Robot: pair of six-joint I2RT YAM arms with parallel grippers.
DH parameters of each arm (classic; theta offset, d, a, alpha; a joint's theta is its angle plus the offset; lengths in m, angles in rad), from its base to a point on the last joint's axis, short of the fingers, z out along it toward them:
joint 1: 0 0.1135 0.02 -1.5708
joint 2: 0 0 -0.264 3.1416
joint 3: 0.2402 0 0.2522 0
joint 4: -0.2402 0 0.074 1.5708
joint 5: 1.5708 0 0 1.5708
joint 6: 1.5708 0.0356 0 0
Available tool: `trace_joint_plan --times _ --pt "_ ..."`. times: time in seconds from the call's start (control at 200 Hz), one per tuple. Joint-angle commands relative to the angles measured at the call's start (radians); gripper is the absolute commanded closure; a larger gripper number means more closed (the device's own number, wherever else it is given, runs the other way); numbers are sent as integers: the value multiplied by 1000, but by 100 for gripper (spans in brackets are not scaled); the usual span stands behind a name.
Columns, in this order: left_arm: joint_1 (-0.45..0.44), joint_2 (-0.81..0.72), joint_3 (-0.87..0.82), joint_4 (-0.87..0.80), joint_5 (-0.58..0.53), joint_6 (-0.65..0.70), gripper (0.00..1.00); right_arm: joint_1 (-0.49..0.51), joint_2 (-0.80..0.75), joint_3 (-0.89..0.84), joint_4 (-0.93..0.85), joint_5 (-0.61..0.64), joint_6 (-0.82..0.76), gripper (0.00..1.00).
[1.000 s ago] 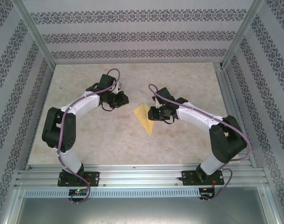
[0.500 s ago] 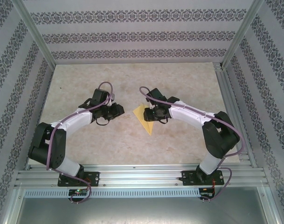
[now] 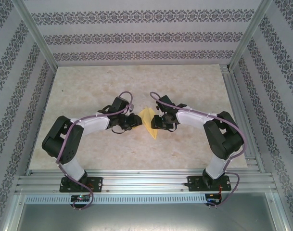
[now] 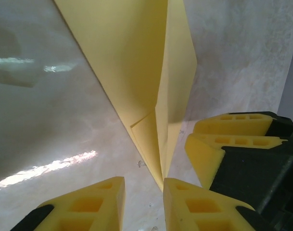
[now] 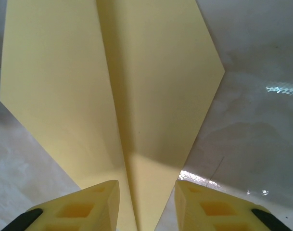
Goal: Fold a paper plane with a square sheet of paper (pick it up from the middle)
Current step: Turn over the paper at the center of the table.
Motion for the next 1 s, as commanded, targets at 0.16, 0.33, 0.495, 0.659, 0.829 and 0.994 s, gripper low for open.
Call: trace_joint_plan --times 0.16,0.33,0.495,0.659,0.829,0.994 --pt "-68 25 103 74 20 -54 82 -24 16 -19 50 -20 26 65" --pt "-74 110 181 4 0 -62 90 -56 -21 -62 110 -56 56 65" --pt "-83 198 235 -37 -17 -38 95 -79 -35 -91 146 -72 69 64" --pt "-83 242 248 -86 -61 -12 98 -95 -43 -99 154 -83 70 64" --pt "-85 242 231 -109 -79 1 100 -100 -24 -101 177 -102 76 63" --pt "-84 250 206 -98 -73 8 100 -100 -3 -103 207 -133 83 63"
